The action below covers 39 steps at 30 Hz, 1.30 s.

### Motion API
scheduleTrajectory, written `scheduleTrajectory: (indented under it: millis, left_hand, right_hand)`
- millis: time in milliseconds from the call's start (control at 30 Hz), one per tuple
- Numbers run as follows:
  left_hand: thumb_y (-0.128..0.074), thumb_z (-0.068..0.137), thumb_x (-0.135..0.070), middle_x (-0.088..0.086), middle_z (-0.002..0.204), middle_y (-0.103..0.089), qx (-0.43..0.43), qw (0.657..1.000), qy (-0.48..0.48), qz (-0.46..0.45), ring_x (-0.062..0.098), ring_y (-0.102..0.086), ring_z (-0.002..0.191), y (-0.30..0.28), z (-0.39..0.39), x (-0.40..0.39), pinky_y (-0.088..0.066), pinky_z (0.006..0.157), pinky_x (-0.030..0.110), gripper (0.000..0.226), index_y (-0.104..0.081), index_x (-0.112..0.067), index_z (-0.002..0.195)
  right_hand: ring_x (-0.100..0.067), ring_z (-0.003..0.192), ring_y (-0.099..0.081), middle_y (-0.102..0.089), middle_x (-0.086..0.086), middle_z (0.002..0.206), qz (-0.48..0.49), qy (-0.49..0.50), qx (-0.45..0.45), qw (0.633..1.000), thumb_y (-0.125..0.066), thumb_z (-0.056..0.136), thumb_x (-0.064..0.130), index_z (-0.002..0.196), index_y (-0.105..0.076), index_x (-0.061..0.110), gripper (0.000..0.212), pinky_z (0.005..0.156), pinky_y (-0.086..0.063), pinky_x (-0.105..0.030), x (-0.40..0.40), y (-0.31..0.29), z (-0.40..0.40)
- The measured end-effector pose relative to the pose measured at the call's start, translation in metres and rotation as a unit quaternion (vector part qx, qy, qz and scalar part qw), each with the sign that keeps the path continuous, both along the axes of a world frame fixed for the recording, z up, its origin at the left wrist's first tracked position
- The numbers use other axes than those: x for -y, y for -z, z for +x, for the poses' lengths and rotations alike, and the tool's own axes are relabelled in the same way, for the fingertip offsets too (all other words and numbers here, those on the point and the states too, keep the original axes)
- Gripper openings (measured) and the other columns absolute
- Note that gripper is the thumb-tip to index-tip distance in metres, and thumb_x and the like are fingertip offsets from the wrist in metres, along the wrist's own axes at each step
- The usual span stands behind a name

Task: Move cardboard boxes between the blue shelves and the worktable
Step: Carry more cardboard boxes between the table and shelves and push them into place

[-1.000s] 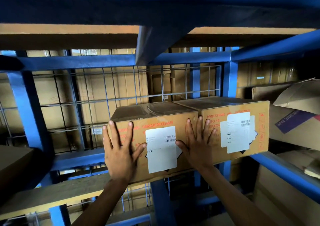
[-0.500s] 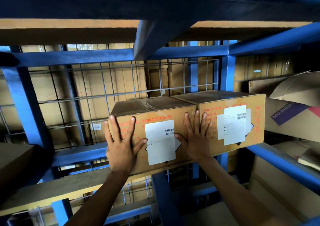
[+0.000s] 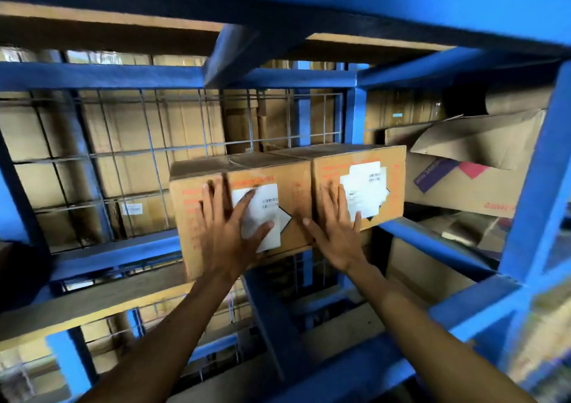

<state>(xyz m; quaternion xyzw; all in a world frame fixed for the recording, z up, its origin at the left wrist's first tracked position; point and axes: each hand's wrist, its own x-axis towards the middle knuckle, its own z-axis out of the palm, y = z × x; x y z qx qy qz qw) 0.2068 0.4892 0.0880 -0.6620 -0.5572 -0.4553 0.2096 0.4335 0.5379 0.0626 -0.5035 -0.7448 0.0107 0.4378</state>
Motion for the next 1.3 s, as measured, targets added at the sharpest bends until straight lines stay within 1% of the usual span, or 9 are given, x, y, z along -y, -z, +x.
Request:
scheduleTrajectory:
  millis: [133,233,333,533,600,800,933,1067,1300]
  left_hand:
    - [-0.056,0.083,-0.064,0.010,0.154,-0.036,0.019,0.991,0.133,0.030,0.031,-0.030,0.143,-0.001,0.052,0.015,-0.030,0.115,0.048,0.057,-0.067,-0.022,0.121]
    - [-0.057,0.081,-0.062,0.001,0.135,-0.054,0.065,0.968,0.241,-0.040,0.022,-0.047,0.130,0.001,0.102,0.039,-0.038,0.110,0.036,0.051,-0.069,-0.023,0.112]
    - [-0.059,0.082,-0.055,0.001,0.115,-0.064,0.081,0.913,0.391,-0.084,0.018,-0.058,0.115,0.010,0.161,0.071,-0.043,0.102,0.032,0.046,-0.070,-0.020,0.109]
    - [-0.057,0.081,-0.052,0.000,0.111,-0.067,0.051,0.799,0.569,-0.186,0.015,-0.060,0.108,0.034,0.288,0.157,-0.044,0.099,0.031,0.046,-0.068,-0.019,0.110]
    - [-0.057,0.080,-0.051,0.000,0.113,-0.068,0.040,0.753,0.623,-0.208,0.016,-0.060,0.109,0.044,0.328,0.194,-0.045,0.099,0.033,0.047,-0.067,-0.019,0.112]
    - [-0.067,0.087,-0.039,-0.006,0.123,-0.062,-0.036,0.632,0.723,-0.275,0.010,-0.056,0.115,0.067,0.419,0.318,-0.041,0.095,0.020,0.040,-0.061,-0.027,0.125]
    - [-0.064,0.091,-0.038,-0.007,0.131,-0.057,-0.101,0.570,0.761,-0.292,0.011,-0.054,0.119,0.075,0.466,0.410,-0.040,0.083,0.016,0.043,-0.054,-0.030,0.131]
    - [-0.067,0.089,-0.038,-0.001,0.129,-0.060,-0.168,0.444,0.817,-0.328,0.016,-0.058,0.118,0.086,0.503,0.494,-0.047,0.089,0.025,0.048,-0.053,-0.030,0.133]
    - [-0.069,0.087,-0.033,-0.002,0.124,-0.062,-0.213,0.305,0.866,-0.335,0.012,-0.060,0.109,0.102,0.534,0.637,-0.048,0.098,0.033,0.052,-0.051,-0.030,0.136]
  right_hand:
    - [-0.019,0.154,-0.002,0.006,0.002,0.167,-0.007,0.045,-0.079,0.996,-0.038,0.095,0.067,0.154,0.002,0.049,0.074,0.121,-0.008,-0.057,0.062,-0.002,0.044]
    - [-0.009,0.144,-0.022,-0.010,-0.002,0.162,-0.002,0.052,-0.151,0.987,-0.047,0.097,0.057,0.157,-0.010,0.039,0.073,0.117,-0.021,-0.032,0.123,0.003,0.081]
    - [-0.008,0.139,-0.031,-0.028,-0.006,0.154,0.008,0.136,-0.200,0.970,-0.051,0.100,0.043,0.157,-0.019,0.025,0.068,0.115,-0.020,-0.018,0.194,0.018,0.124]
    - [0.008,0.114,-0.054,-0.047,-0.002,0.140,0.031,0.304,-0.270,0.913,-0.055,0.098,0.042,0.152,-0.032,0.017,0.064,0.109,-0.041,-0.025,0.349,0.042,0.208]
    - [-0.002,0.121,-0.051,-0.047,0.001,0.139,0.044,0.369,-0.281,0.885,-0.055,0.098,0.042,0.152,-0.033,0.017,0.064,0.109,-0.038,-0.027,0.404,0.052,0.230]
    - [0.009,0.105,-0.051,-0.048,0.005,0.135,0.065,0.538,-0.280,0.793,-0.049,0.099,0.050,0.155,-0.028,0.027,0.064,0.092,-0.041,-0.013,0.560,0.068,0.258]
    - [0.004,0.107,-0.052,-0.050,0.005,0.134,0.094,0.631,-0.281,0.717,-0.049,0.099,0.049,0.153,-0.029,0.032,0.060,0.103,-0.042,-0.034,0.654,0.071,0.266]
    - [0.014,0.095,-0.051,-0.052,0.005,0.126,0.121,0.717,-0.255,0.637,-0.048,0.099,0.049,0.152,-0.030,0.032,0.059,0.100,-0.044,-0.037,0.742,0.071,0.265]
    - [-0.017,0.120,-0.050,-0.052,0.003,0.130,0.169,0.839,-0.177,0.486,-0.036,0.088,0.069,0.148,-0.036,0.033,0.070,0.106,-0.039,-0.054,0.869,0.069,0.233]
